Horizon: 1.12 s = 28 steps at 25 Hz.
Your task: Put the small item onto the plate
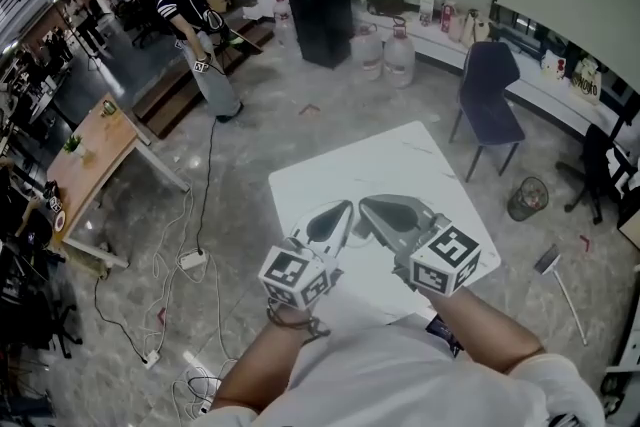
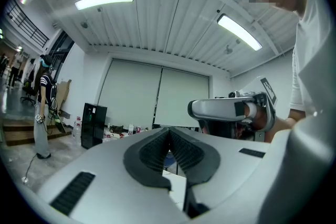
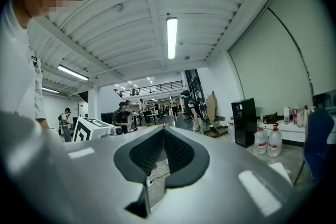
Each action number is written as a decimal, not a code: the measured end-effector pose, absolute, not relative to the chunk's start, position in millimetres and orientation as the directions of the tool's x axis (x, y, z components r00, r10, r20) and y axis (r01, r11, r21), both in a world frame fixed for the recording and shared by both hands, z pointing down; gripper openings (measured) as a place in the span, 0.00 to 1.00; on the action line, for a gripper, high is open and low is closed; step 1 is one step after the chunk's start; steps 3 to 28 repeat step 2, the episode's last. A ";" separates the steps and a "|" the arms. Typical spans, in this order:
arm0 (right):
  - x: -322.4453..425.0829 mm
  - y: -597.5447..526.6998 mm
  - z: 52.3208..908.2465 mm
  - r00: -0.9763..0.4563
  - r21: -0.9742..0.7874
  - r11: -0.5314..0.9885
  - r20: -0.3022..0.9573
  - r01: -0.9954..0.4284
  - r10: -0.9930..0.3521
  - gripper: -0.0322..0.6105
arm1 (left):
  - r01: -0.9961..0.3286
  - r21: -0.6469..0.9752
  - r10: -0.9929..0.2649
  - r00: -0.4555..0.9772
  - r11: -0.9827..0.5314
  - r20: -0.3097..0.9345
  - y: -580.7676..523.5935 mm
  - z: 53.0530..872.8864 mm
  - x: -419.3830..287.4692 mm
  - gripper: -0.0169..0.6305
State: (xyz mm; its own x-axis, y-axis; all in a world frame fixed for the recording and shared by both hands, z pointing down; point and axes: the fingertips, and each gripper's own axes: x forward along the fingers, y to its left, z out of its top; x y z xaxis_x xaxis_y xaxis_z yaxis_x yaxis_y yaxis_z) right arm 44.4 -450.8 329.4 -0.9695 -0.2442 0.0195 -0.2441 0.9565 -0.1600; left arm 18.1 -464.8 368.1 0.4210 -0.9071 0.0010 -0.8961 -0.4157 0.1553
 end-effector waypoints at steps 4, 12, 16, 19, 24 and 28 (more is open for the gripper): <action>44.2 -450.9 328.3 -0.970 -0.156 0.957 0.017 -0.244 -0.244 0.05 | -0.897 0.156 -0.909 0.418 -0.413 -0.001 -465.7 367.8 17.5 0.04; 44.2 -450.9 328.3 -0.970 -0.156 0.957 0.017 -0.244 -0.244 0.05 | -0.897 0.156 -0.909 0.418 -0.413 -0.001 -465.7 367.8 17.5 0.04; 44.2 -450.9 328.3 -0.970 -0.156 0.957 0.017 -0.244 -0.244 0.05 | -0.897 0.156 -0.909 0.418 -0.413 -0.001 -465.7 367.8 17.5 0.04; 44.2 -450.9 328.3 -0.970 -0.156 0.957 0.017 -0.244 -0.244 0.05 | -0.897 0.156 -0.909 0.418 -0.413 -0.001 -465.7 367.8 17.5 0.04; 44.2 -450.9 328.3 -0.970 -0.156 0.957 0.017 -0.244 -0.244 0.05 | -0.897 0.156 -0.909 0.418 -0.413 -0.001 -465.7 367.8 17.5 0.04; 44.2 -450.9 328.3 -0.970 -0.156 0.957 0.017 -0.244 -0.244 0.05 | -0.897 0.156 -0.909 0.418 -0.413 -0.001 -465.7 367.8 17.5 0.04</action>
